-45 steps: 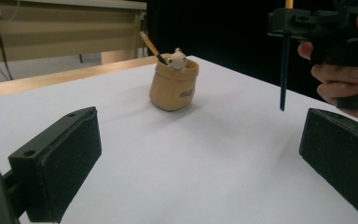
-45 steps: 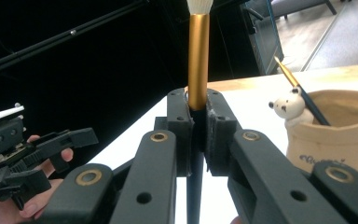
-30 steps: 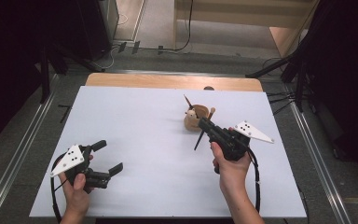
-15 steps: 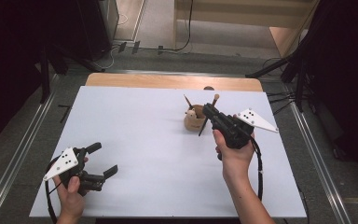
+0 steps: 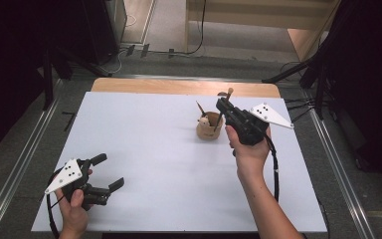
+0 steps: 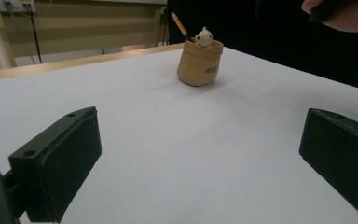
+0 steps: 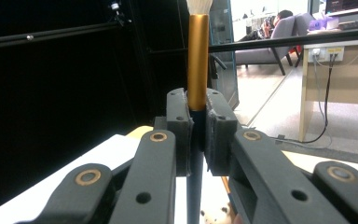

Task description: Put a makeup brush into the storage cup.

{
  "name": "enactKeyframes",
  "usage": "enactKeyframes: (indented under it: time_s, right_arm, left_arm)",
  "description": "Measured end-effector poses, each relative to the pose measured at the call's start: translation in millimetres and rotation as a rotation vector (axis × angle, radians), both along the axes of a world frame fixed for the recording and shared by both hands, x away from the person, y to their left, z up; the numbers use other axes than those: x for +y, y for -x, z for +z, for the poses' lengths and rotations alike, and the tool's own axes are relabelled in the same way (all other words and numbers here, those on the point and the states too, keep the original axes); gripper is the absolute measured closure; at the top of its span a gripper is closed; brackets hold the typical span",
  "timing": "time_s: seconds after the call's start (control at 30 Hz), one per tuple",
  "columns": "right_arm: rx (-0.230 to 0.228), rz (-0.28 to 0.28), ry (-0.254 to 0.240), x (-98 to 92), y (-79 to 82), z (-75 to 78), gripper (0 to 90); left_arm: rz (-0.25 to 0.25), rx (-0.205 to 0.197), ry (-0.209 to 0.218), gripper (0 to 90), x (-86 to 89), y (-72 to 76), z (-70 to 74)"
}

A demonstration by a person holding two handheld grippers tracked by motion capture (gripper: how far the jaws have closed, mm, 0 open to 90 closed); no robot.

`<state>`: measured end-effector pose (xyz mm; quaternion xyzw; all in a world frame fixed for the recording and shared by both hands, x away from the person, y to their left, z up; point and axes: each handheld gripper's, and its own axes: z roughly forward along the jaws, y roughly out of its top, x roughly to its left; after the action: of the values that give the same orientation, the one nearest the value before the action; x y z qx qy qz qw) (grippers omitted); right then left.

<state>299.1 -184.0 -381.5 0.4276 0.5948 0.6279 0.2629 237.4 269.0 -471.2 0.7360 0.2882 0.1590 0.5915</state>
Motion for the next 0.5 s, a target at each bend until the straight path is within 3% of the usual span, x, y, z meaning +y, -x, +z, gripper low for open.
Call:
enactKeyframes:
  time_s: [0.33, 0.5]
  right_arm:
    - [-0.031, 0.002, 0.030, 0.0, -18.9, 1.2, 83.5]
    - [-0.024, -0.003, 0.044, 0.1, -26.3, -3.3, 83.5]
  left_arm:
    - [0.010, 0.008, 0.004, 0.0, 7.2, 1.8, -1.3]
    - [0.006, 0.012, -0.005, 0.0, 5.1, 1.0, -3.0]
